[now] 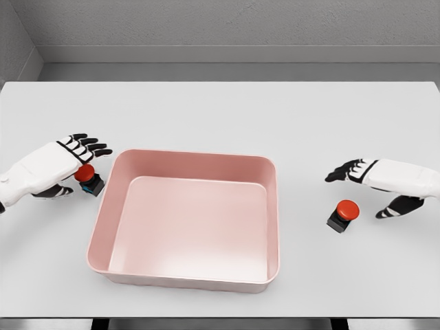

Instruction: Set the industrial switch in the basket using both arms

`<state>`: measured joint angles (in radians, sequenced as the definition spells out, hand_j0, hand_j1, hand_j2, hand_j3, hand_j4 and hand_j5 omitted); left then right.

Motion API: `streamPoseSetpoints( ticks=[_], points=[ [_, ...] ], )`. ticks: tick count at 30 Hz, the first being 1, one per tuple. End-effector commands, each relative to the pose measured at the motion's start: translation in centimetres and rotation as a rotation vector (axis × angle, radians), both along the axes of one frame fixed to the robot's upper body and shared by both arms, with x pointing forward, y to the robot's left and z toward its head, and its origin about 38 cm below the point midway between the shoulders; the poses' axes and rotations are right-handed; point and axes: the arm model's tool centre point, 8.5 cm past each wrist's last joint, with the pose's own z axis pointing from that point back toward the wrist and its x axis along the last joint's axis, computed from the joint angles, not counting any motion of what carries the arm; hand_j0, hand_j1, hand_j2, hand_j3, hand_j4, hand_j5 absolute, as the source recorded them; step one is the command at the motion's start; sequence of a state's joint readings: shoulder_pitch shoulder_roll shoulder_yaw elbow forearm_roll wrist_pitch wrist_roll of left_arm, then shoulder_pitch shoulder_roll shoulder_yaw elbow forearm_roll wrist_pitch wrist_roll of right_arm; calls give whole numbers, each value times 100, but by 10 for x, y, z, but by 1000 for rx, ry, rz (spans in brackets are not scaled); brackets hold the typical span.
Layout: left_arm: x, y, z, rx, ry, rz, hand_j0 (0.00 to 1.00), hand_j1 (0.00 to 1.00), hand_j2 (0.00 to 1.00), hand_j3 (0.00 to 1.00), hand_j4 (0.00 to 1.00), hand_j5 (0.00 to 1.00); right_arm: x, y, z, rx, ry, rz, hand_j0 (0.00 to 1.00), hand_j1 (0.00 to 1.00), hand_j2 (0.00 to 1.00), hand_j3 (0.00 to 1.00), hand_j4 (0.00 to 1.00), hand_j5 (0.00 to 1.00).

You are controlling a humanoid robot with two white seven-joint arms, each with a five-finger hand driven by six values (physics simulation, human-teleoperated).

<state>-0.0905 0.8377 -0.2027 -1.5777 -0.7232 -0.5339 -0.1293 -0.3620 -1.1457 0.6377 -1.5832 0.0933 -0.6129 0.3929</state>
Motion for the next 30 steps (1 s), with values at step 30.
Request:
streamPoseSetpoints(
  ticks=[30],
  points=[
    [8, 0, -21, -31, 40, 34, 100, 100, 100, 100, 100, 100, -16, 30, -22, 56, 50, 65, 100, 100, 100, 100, 100, 100]
  ],
)
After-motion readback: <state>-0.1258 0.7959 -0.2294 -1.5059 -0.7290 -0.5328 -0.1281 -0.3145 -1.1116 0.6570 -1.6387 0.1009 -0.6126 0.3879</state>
